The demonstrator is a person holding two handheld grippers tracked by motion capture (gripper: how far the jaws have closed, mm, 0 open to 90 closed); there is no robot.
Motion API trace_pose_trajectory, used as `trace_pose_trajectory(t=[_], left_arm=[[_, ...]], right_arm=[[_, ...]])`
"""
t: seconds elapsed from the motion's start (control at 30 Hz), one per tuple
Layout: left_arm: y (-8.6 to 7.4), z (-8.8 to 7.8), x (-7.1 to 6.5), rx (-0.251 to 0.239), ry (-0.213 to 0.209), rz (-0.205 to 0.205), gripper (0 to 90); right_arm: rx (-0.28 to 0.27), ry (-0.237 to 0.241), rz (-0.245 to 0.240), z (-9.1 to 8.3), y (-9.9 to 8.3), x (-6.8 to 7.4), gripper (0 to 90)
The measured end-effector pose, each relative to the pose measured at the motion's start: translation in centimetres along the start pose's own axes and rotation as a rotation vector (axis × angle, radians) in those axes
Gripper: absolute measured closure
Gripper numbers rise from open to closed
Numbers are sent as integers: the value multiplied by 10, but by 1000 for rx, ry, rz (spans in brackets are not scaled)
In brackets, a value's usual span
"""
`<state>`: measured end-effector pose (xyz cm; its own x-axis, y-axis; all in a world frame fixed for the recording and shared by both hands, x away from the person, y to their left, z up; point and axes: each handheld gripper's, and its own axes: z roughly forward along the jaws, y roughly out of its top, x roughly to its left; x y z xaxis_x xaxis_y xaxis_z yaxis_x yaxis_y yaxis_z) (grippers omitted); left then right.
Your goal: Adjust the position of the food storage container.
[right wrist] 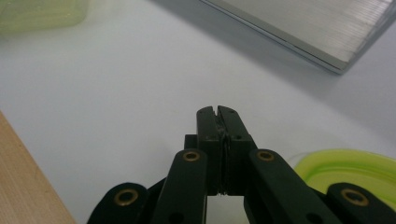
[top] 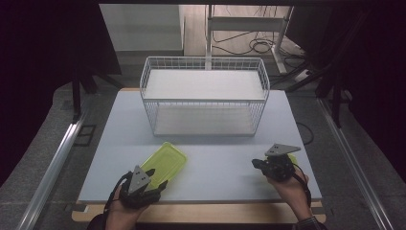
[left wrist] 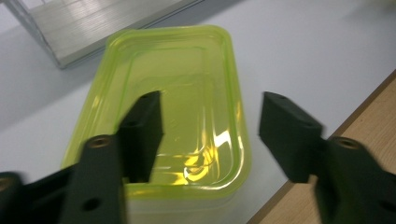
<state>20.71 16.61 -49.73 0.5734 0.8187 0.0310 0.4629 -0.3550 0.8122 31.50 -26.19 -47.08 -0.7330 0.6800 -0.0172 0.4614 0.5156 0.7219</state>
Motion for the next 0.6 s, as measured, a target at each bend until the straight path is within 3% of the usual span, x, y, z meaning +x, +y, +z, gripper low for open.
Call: trace_pose_trajectory(t=[0.07,0.17,0.3,0.6], left_arm=[[-1,-2,4,6,-3,-1,605],[-3,-6,10,32,29,11,758],[-7,-10,20,48,63,-23,899],[-21,-22,46,101,158,-123,899]], right_arm=[[-8,0,1,1,1,2,888],[-11,2,7,4,3,4,891],[-5,15,0,7,3,8,890],[-6,46,-30,14,6,18,884]])
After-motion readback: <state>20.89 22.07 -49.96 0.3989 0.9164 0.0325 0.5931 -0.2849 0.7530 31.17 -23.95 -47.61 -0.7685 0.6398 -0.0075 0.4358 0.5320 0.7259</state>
